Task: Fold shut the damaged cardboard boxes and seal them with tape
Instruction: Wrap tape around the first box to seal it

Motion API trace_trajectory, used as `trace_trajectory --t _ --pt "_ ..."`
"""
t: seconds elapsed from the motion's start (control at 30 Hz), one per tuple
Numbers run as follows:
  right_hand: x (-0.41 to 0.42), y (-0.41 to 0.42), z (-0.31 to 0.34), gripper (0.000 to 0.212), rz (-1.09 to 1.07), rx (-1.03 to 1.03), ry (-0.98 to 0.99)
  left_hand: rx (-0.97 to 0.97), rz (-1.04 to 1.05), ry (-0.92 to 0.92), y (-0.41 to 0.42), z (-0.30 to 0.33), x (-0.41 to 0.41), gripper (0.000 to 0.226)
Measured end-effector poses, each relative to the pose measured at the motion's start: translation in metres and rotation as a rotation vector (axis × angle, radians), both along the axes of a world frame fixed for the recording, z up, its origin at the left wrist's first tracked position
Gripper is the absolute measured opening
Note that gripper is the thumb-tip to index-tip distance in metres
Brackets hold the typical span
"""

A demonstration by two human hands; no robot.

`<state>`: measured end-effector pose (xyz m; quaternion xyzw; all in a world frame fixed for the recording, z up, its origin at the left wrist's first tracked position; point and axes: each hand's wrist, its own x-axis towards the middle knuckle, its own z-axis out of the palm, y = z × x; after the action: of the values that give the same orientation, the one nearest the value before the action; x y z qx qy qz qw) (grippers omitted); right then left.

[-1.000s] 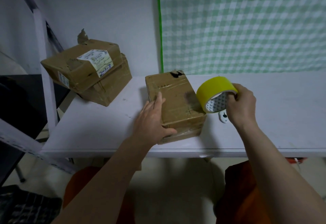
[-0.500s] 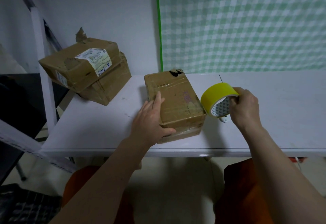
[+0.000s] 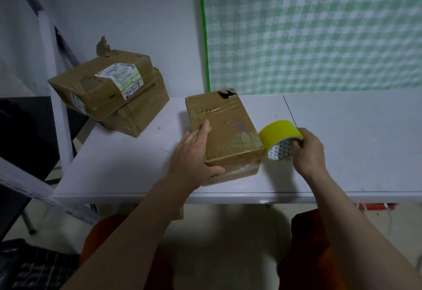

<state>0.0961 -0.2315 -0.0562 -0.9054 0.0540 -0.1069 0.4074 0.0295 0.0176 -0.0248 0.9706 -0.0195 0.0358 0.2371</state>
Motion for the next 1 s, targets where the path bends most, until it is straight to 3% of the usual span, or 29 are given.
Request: trace_trajectory --t 0.1,0.27,0.4,0.5,0.57,0.7,0.87,1.0 --pt "-0.006 0.004 0.002 0.041 0.104 0.114 -0.010 0.079 -0.014 0.029 0.007 0.008 0.005 0.113" --pt "-0.021 0.035 0.007 0.059 0.392 0.167 -0.028 0.369 0.052 -0.081 0.016 0.020 0.027 0.117" --pt "-0.027 0.049 0.009 0.059 0.436 0.281 -0.041 0.325 -0.150 -0.045 -0.006 0.017 0.035 0.137" --pt "-0.028 0.047 0.009 0.057 0.522 0.327 -0.051 0.320 -0.115 -0.045 -0.007 0.014 0.045 0.134" --pt "-0.027 0.039 0.010 0.054 0.582 0.292 0.007 0.351 -0.116 -0.043 -0.003 0.013 0.050 0.132" --pt "-0.029 0.023 0.007 0.056 0.549 0.000 0.198 0.363 -0.140 -0.040 0.004 0.012 0.052 0.127" --pt "-0.027 0.039 0.007 0.046 0.492 0.023 0.228 0.326 -0.101 -0.036 0.020 0.017 0.061 0.121" --pt "-0.025 0.044 0.000 0.055 0.473 0.021 0.268 0.300 -0.066 -0.057 0.024 0.010 0.063 0.117"
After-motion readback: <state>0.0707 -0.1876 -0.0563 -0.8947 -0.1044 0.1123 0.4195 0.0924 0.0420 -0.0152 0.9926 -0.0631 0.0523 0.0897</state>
